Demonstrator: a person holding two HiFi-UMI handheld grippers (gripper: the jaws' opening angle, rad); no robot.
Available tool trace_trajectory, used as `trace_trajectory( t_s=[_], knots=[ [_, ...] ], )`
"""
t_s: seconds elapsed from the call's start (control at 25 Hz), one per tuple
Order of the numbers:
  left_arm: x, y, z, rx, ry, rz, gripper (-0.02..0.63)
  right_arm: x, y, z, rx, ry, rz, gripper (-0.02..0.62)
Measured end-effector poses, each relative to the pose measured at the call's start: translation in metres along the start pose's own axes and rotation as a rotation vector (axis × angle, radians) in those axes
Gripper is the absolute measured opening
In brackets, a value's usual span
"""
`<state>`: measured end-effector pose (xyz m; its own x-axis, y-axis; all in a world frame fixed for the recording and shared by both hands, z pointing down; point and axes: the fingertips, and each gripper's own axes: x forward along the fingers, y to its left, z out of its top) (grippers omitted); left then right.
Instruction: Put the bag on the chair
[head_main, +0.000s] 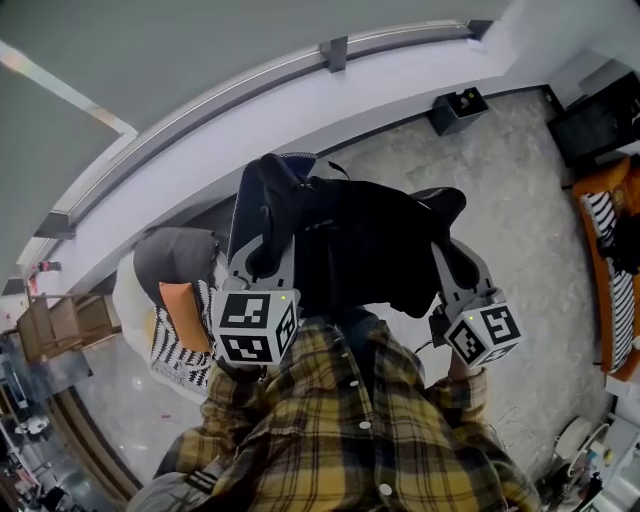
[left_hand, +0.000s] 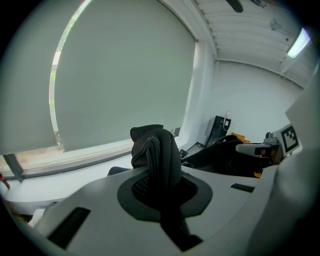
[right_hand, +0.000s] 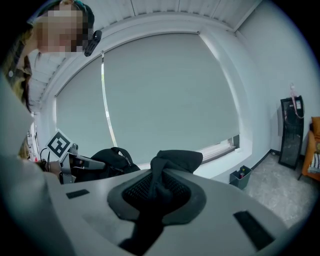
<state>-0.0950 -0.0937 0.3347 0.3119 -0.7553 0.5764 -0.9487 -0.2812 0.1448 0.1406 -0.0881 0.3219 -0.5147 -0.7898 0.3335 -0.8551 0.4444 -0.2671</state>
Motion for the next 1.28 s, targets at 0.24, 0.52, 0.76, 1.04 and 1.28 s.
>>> trace_trajectory(
  t_s=[0.24,0.52,0.76,1.04,1.28],
  knots=[
    [0.004,0.002,-0.007,0.014,0.030,-0.003,0.035,0.003,0.000,-0.008,0.004,0.026,0.001,0.054],
    [0.017,0.004,-0.026,0.027,0.067,-0.002,0.037,0.016,-0.004,-0.029,-0.009,0.072,0.013,0.054],
    [0.035,0.006,-0.053,0.012,0.114,0.002,0.037,0.029,-0.012,-0.055,-0.036,0.129,0.012,0.054],
    [0.064,0.011,-0.086,0.026,0.155,0.016,0.037,0.046,-0.027,-0.095,-0.028,0.179,0.011,0.054],
    [0.091,0.017,-0.126,0.015,0.198,0.042,0.037,0.066,-0.040,-0.136,-0.038,0.234,0.006,0.054]
  ],
)
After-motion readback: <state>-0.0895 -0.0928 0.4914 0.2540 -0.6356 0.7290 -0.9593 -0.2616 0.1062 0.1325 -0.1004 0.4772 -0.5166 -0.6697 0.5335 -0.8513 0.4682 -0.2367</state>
